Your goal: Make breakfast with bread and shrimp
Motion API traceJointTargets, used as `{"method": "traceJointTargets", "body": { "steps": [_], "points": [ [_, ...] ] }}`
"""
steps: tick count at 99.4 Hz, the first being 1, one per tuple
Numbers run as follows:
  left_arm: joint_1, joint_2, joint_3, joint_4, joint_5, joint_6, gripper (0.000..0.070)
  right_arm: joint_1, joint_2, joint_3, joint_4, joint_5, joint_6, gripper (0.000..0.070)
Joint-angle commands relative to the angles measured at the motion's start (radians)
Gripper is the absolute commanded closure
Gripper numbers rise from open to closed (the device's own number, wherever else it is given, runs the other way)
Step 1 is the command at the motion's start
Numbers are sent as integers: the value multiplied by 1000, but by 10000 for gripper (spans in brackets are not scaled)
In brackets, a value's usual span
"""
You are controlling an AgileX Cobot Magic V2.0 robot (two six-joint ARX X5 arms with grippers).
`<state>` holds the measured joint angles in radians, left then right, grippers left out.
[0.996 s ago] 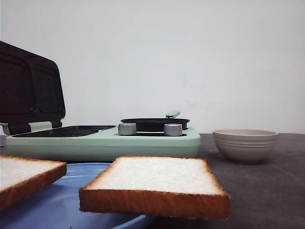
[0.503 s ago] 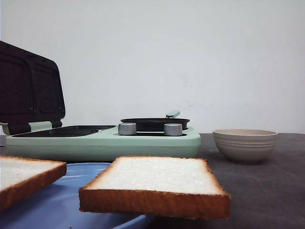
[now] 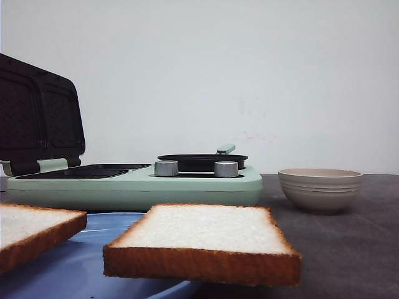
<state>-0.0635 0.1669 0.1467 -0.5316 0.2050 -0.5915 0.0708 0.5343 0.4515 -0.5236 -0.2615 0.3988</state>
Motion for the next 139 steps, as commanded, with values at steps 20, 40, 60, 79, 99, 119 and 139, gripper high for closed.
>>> {"method": "traceJointTargets", "body": {
  "steps": [20,40,60,79,99,119,139],
  "points": [
    [-1,100,70,52,78,-56,695,-1,193,63,4,-102,13,700],
    [-1,131,147,76,38,-41,694,-1,195,63,7,-102,6,700],
    [-1,254,246,-20,40,3,694,-1,195,63,7,-103,5,700],
    [-2,466,377,-160,64,120,694,-1,195,63,-2,-143,5,700],
    [-2,689,487,-275,181,223,653,-1,195,63,-1,-208,1,699],
    [-2,806,498,-332,212,291,218,-1,195,63,-2,-263,-14,452],
    [-2,849,498,-362,231,336,207,-1,195,63,-2,-267,-18,417]
  ]
}}
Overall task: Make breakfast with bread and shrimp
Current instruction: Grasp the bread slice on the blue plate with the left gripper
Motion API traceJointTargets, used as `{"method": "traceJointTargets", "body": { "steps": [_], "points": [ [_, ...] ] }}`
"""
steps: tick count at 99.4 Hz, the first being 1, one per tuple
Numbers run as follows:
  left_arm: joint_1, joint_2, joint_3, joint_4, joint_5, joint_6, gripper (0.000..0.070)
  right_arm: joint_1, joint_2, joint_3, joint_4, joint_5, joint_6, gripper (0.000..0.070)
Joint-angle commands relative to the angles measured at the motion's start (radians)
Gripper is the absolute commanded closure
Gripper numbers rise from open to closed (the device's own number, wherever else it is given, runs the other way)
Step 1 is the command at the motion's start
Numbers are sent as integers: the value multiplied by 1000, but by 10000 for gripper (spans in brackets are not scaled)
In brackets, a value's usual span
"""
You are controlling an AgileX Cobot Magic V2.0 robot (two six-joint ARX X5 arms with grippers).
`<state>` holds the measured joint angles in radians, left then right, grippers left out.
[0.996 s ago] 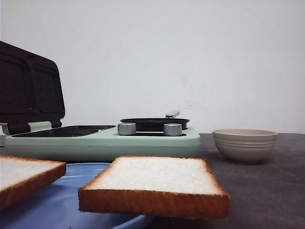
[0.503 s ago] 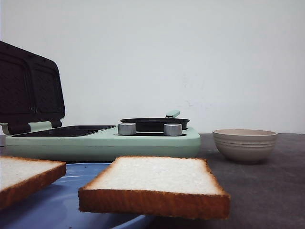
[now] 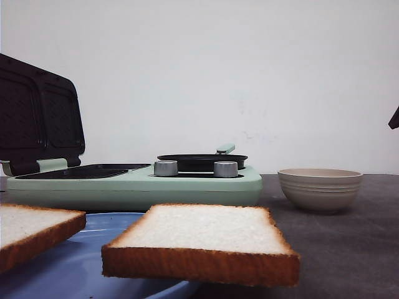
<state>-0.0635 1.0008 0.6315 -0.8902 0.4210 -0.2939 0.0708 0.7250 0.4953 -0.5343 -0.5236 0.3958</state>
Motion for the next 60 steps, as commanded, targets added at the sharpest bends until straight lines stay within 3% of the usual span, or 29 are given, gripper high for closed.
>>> {"method": "traceJointTargets", "body": {
  "steps": [1,14,60],
  "points": [
    [-2,16,13,-4,20,43,208,-1,4,19,9,-5,-15,417],
    [-2,46,13,-6,89,75,214,-1,4,19,10,-11,-18,417],
    [-2,178,13,-2,175,120,228,-1,4,19,9,-31,-19,417]
  ]
}}
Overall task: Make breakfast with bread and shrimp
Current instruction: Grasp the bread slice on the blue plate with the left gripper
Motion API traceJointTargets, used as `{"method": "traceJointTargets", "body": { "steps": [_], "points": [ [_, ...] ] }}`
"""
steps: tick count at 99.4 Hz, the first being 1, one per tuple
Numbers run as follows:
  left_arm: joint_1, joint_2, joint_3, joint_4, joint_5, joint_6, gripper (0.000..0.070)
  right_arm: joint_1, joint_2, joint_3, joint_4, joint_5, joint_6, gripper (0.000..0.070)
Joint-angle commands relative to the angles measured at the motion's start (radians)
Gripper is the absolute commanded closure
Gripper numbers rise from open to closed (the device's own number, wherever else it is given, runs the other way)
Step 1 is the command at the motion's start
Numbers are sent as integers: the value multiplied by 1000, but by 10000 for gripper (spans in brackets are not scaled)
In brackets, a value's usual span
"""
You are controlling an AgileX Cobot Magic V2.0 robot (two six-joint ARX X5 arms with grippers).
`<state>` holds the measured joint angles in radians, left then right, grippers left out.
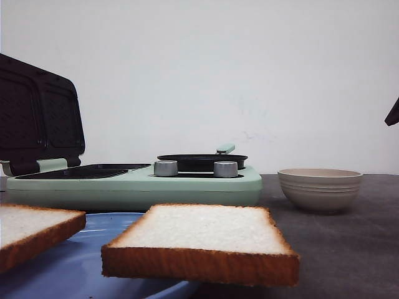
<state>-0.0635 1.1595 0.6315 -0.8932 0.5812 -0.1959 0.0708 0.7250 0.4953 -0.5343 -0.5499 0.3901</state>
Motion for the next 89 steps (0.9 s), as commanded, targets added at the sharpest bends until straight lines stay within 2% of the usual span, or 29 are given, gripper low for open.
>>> {"method": "traceJointTargets", "body": {
  "steps": [1,9,25,42,55,89],
  "points": [
    [-2,21,13,2,18,24,230,-1,4,19,10,-5,-13,417],
    [-2,36,13,3,35,28,247,-1,4,19,10,-5,-13,417],
    [-2,64,13,5,48,39,330,-1,4,19,9,-5,-13,417],
    [-2,72,13,10,47,39,497,-1,4,19,9,-5,-13,417],
    [-2,72,13,12,46,39,700,-1,4,19,9,-5,-13,417],
    [-2,66,13,27,44,38,696,-1,4,19,9,-5,-13,417]
  ]
}}
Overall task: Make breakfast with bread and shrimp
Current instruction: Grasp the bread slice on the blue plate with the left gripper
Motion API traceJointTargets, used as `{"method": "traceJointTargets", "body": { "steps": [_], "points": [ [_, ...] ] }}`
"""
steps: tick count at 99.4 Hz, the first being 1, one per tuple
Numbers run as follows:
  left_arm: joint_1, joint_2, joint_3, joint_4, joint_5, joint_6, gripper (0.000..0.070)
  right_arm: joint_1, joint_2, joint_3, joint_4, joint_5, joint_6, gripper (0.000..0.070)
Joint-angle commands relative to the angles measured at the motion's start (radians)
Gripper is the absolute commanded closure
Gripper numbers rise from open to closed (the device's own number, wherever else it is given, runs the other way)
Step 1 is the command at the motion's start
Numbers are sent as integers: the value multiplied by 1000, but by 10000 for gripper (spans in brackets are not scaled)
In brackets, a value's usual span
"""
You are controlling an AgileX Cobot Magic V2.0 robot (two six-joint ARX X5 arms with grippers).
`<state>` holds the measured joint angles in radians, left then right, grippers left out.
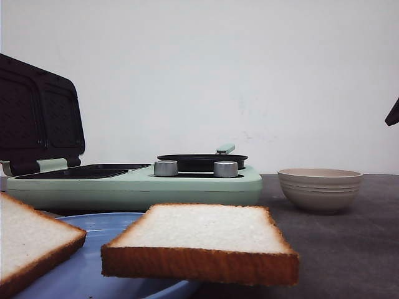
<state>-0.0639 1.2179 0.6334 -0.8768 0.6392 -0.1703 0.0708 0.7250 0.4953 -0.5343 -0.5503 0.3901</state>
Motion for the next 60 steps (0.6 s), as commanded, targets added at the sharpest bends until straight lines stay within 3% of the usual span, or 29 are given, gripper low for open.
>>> {"method": "traceJointTargets", "body": {
  "steps": [1,60],
  "points": [
    [-2,6,11,11,-14,13,696,-1,4,19,9,-4,-13,417],
    [-2,-209,12,146,-20,-11,696,-1,4,19,10,-3,-13,418]
  ]
}}
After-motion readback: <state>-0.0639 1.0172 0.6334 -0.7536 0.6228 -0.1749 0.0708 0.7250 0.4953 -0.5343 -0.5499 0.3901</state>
